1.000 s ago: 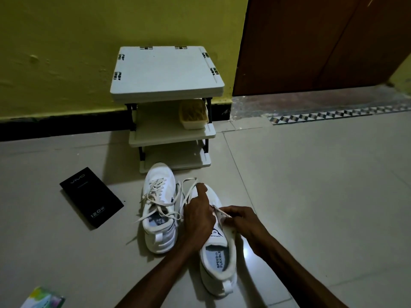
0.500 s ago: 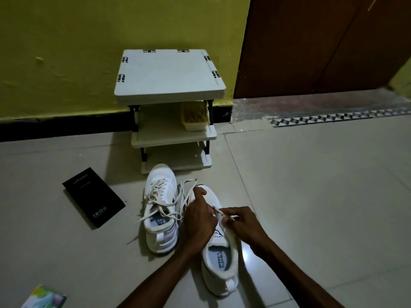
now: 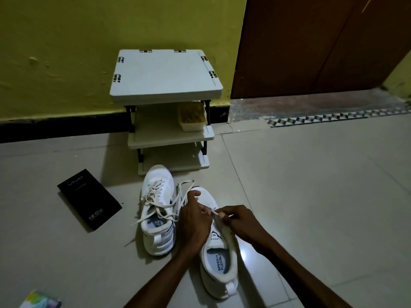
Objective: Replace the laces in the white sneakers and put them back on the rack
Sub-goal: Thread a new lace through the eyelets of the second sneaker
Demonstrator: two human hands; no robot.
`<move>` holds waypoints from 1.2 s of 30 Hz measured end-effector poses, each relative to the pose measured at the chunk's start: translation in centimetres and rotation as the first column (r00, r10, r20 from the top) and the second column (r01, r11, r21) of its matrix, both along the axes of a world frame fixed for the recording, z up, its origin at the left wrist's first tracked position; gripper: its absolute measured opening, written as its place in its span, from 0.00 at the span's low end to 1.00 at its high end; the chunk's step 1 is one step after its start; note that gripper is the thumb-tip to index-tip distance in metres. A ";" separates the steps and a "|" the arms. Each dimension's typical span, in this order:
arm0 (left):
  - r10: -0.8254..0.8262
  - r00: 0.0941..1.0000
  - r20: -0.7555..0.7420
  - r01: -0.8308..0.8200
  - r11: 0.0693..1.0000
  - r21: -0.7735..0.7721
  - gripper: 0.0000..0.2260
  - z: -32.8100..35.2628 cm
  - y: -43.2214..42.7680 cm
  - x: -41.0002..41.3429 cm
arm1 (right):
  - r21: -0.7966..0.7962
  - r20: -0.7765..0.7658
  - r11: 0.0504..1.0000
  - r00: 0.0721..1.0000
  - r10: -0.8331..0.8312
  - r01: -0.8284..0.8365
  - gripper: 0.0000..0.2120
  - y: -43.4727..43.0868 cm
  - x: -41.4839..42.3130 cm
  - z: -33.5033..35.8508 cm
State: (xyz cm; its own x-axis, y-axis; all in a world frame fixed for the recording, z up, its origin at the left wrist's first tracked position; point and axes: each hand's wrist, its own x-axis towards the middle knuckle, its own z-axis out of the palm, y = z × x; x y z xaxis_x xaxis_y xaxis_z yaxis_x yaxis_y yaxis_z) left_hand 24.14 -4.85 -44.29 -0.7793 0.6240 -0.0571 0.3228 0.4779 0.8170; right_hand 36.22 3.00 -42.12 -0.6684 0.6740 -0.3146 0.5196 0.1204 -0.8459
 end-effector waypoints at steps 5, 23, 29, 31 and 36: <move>-0.036 0.999 0.027 0.037 0.999 -0.008 0.31 0.3 0.1 -0.6 | -0.136 -0.103 0.963 0.963 -0.248 0.233 0.08 0.3 -0.5 0.0; -0.187 0.961 0.205 0.187 0.982 0.020 0.39 -0.1 0.3 -2.3 | 0.515 0.467 0.795 0.882 0.054 -0.321 0.07 1.3 -4.3 -0.3; -0.226 0.961 0.157 0.234 0.971 -0.038 0.38 0.2 0.3 -2.4 | 0.651 0.402 0.689 0.915 0.044 -0.319 0.12 4.2 -3.8 4.6; -0.227 0.962 0.149 0.237 0.970 -0.050 0.33 0.2 0.3 -2.2 | 0.731 0.268 0.658 0.963 -0.034 -0.181 0.12 5.5 -3.5 7.7; -0.260 0.957 0.131 0.277 0.953 -0.126 0.20 0.4 0.4 -2.3 | 0.436 -0.157 0.874 0.975 -0.160 0.214 0.10 5.7 -3.3 9.7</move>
